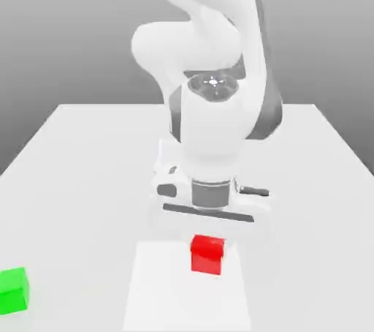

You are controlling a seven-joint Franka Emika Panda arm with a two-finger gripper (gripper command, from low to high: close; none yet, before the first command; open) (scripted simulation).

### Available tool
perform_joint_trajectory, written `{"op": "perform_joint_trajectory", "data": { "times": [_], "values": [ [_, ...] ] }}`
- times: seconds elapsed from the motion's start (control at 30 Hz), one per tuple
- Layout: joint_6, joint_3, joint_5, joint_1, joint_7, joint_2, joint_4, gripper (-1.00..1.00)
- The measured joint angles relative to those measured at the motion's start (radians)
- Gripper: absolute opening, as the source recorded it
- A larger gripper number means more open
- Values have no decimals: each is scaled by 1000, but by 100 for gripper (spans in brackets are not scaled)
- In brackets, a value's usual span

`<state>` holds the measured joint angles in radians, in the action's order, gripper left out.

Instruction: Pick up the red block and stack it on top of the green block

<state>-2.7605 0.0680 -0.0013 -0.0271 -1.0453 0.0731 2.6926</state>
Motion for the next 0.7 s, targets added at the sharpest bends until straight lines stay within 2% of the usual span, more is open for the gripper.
{"op": "perform_joint_trajectory", "data": {
  "times": [0.7],
  "values": [
    [169,-131,59,-324,774,132,-270,-100]
  ]
}}
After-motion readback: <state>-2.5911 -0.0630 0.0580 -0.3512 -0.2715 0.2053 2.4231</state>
